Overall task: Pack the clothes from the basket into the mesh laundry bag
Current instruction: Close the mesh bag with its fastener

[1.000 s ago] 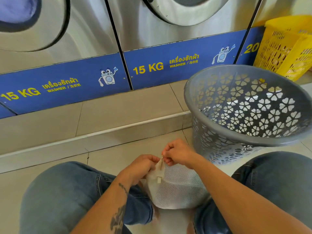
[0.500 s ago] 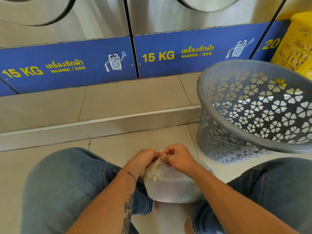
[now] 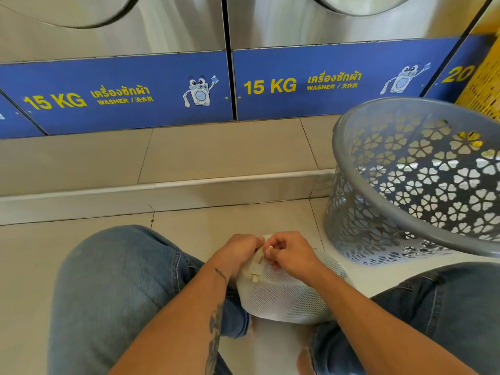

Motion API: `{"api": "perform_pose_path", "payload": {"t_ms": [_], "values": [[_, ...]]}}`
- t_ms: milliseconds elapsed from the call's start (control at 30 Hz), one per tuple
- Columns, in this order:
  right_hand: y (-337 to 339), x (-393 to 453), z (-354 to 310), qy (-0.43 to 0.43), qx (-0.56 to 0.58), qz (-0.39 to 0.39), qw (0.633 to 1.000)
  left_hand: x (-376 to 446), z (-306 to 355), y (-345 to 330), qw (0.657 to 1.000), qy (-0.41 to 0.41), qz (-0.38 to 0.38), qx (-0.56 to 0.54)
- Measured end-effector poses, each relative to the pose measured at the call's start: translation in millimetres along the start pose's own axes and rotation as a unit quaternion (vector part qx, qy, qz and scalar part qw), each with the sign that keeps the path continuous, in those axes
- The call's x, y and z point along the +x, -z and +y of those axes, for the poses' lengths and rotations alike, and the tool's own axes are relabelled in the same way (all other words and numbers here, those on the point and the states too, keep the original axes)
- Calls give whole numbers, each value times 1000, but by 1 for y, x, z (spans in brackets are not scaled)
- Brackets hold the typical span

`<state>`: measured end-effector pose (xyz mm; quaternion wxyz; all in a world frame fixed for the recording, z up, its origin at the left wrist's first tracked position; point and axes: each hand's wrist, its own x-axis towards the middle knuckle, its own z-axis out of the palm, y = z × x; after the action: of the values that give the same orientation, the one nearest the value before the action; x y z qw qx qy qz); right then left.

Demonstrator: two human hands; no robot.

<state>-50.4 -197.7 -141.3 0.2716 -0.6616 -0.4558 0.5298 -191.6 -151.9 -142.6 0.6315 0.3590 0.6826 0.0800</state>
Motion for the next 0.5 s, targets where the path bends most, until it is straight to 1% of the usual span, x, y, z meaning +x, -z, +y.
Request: {"api": "perform_pose_path", "payload": {"t_ms": [100, 233, 367, 500], "values": [[-2, -2, -1, -14, 58, -10, 998, -6, 1, 5, 999, 9, -50, 2], [3, 0, -3, -70, 142, -23, 987, -14, 2, 13, 988, 32, -147, -25], [6, -2, -4, -79, 137, -43, 986, -14, -6, 13, 988, 0, -156, -21], [8, -7, -5, -75, 91, -37, 992, -11, -11, 10, 991, -33, -129, -8]]}}
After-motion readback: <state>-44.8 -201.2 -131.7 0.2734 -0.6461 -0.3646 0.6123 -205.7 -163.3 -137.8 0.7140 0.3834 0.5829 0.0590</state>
